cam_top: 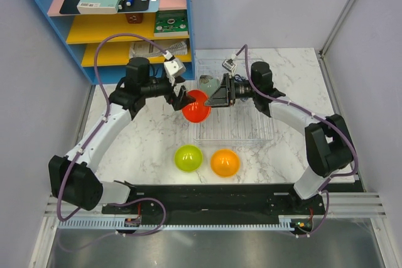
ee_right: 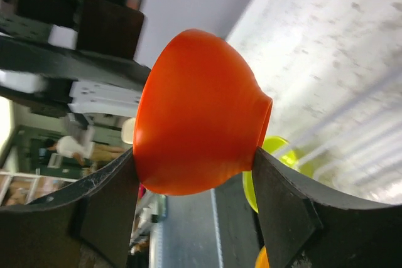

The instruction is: Load the bowls into the dish rack

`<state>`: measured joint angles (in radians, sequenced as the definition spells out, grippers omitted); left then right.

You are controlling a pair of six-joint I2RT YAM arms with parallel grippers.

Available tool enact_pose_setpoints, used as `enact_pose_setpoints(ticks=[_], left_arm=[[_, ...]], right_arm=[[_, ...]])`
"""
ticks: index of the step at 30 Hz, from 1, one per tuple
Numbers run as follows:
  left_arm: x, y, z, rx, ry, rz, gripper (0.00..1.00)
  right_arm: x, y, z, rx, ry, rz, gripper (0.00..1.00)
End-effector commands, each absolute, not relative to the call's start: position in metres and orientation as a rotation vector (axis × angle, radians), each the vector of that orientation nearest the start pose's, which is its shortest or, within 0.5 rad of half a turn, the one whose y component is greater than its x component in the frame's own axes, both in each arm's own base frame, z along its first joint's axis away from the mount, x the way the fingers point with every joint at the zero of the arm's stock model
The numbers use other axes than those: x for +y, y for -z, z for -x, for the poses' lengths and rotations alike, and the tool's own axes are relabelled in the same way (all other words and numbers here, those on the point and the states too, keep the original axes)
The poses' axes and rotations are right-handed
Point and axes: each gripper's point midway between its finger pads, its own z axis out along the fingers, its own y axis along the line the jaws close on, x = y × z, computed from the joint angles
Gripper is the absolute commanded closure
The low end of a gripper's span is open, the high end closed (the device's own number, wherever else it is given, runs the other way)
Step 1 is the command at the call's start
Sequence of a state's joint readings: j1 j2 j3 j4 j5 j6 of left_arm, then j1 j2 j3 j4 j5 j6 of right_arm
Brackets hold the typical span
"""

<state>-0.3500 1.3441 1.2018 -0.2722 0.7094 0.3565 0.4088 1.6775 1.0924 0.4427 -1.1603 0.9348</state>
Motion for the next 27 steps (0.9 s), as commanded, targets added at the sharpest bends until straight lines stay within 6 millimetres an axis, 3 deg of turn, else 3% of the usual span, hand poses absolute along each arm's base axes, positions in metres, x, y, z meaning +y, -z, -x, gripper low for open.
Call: enact_pose_setpoints(ticks=[1,4,8,9,13,14,18,23,27], left_arm=[[-0.197,-0.286,-0.338,1.604,0.674,-0.999,0.0],[-0.173,-0.271,-0.333,1.653,0.676,-0.973,0.0],[-0.153,-0.244,-0.308,1.71,0.696,-0.991,0.0],[-0.152,-0.233,-0.295,1.75,0.737,-1.003,0.0],[-0.152,-0.196,-0.258,1.793,0.811,-1.109,0.0],[-0.153,-0.189,-0.252,1.804,0.83,-1.121,0.0],[-0.149,-0.162,-0.232,1.864,0.864,-1.167,0.0],[-0.146,-0.151,-0.215,1.861,0.845,-1.184,0.0],[-0.146,-0.149,-0.209,1.856,0.853,-1.184,0.0]], right_arm=[[0.298,-0.26,-0.307,1.983,-1.624,0.584,1.0],[0.279,-0.256,-0.321,2.018,-1.41,0.566,1.0],[0.251,-0.251,-0.335,2.044,-1.099,0.556,1.0],[0.239,-0.242,-0.341,2.082,-0.986,0.524,1.0],[0.2,-0.24,-0.35,2.064,-0.653,0.548,1.0],[0.19,-0.247,-0.35,2.04,-0.583,0.543,1.0],[0.155,-0.239,-0.342,2.054,-0.353,0.562,1.0],[0.124,-0.226,-0.336,2.087,-0.153,0.562,1.0],[0.112,-0.206,-0.335,2.146,-0.049,0.593,1.0]])
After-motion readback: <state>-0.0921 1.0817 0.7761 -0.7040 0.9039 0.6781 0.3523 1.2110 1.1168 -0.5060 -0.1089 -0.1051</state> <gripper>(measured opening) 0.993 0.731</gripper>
